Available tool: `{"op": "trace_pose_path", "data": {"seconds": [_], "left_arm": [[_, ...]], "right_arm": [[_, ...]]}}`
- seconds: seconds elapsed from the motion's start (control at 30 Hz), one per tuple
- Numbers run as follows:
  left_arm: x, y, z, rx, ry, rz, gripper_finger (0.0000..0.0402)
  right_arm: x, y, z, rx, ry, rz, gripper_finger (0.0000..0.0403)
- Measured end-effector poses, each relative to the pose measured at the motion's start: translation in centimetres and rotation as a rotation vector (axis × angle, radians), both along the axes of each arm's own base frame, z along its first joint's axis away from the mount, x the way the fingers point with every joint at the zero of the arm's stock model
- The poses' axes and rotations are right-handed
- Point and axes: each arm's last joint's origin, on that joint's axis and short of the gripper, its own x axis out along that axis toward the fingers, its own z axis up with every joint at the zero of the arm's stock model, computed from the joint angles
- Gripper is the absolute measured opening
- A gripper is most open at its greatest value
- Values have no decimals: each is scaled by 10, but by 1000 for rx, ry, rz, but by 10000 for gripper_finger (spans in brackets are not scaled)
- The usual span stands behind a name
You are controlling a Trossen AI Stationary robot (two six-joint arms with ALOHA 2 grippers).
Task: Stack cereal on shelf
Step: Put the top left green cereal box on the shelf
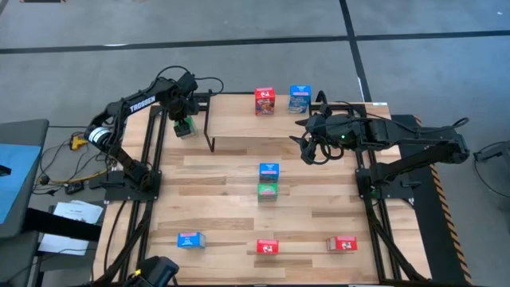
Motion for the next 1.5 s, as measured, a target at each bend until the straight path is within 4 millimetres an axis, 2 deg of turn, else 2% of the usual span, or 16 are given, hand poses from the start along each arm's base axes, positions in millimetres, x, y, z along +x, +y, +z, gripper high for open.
{"op": "trace_pose_path", "data": {"seconds": [0.13,0.47,0.63,0.8,1.17,1.5], "left_arm": [[0,0,0,0,2,-2,263],[-1,-1,0,-14,9,7,183],[-2,-4,2,-51,8,12,175],[-2,-5,13,-72,15,34,182],[6,-5,58,-52,-19,54,184],[9,-4,119,116,-53,71,184]], "right_arm": [[0,0,0,0,0,0,268],[0,0,0,0,0,0,268],[0,0,0,0,5,0,268],[-1,0,-1,1,16,0,268],[-1,0,-1,1,16,0,268],[-1,0,-1,2,15,3,268]]}}
